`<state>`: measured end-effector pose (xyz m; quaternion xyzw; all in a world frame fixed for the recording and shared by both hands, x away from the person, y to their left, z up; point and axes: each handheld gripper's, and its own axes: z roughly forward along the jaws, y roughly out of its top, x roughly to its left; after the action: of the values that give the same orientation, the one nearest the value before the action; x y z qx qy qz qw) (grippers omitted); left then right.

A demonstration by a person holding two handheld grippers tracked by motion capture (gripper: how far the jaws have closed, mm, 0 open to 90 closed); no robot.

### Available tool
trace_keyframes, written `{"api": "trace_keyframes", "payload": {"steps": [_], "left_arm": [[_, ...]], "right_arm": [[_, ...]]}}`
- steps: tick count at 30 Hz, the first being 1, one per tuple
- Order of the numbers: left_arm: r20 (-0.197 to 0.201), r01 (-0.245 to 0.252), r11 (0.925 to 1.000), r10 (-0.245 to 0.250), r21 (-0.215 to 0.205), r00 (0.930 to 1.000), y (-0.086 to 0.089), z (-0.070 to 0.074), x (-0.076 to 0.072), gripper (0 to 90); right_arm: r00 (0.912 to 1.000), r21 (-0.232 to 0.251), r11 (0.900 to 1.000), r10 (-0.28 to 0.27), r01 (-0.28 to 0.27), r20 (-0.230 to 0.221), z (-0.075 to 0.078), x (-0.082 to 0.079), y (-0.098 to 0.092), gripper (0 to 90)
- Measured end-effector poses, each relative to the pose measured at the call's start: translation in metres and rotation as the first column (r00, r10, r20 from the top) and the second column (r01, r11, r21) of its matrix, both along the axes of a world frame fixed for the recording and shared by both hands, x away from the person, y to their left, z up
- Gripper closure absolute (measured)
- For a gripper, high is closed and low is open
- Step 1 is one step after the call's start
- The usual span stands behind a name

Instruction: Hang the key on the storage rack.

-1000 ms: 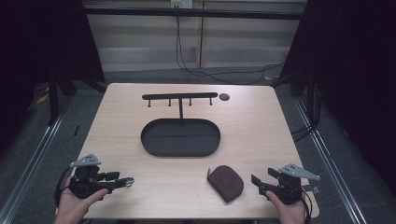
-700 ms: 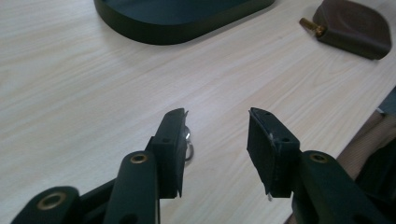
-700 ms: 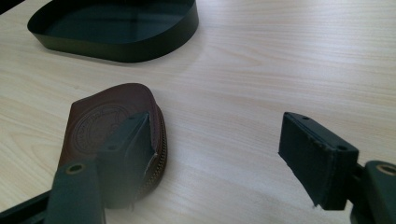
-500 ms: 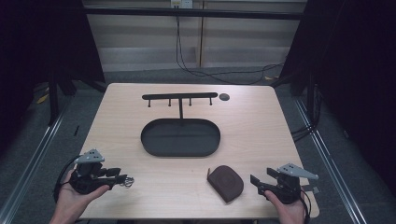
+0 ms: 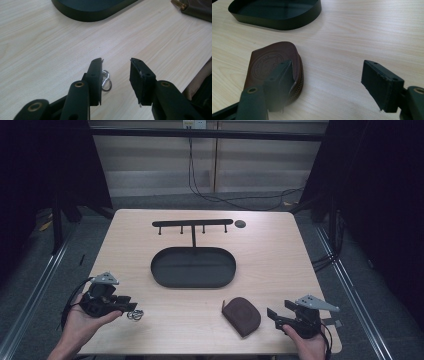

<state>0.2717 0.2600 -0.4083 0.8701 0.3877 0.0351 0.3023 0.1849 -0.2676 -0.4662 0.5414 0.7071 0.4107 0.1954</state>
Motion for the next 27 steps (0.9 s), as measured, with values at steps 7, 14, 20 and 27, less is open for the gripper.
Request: {"api": "trace_keyframes", "payload": {"steps": [7, 14, 20, 27], "left_arm": [[-0.058, 0.021, 0.9976, -0.017, 0.066, 0.9982, -0.007, -0.003, 0.010, 65.4], [-0.127, 0.049, 0.9922, -0.034, 0.115, 0.9914, -0.010, -0.008, 0.019, 66.5], [-0.160, 0.078, 0.9862, -0.054, 0.146, 0.9856, -0.015, -0.011, 0.025, 66.1], [-0.204, 0.102, 0.9798, -0.065, 0.172, 0.9767, -0.016, -0.014, 0.028, 71.0]], "right_arm": [[1.0000, -0.007, 1.000, 0.006, -0.006, -0.003, 0.000, 0.000, 0.000, 25.4], [0.9999, -0.004, 1.000, 0.009, -0.009, -0.010, -0.001, 0.001, 0.000, 25.4], [0.9999, -0.006, 1.000, 0.006, -0.007, -0.012, -0.001, 0.001, 0.000, 25.4], [0.9999, -0.009, 1.000, 0.010, -0.010, -0.011, -0.001, 0.001, 0.001, 25.4]]}}
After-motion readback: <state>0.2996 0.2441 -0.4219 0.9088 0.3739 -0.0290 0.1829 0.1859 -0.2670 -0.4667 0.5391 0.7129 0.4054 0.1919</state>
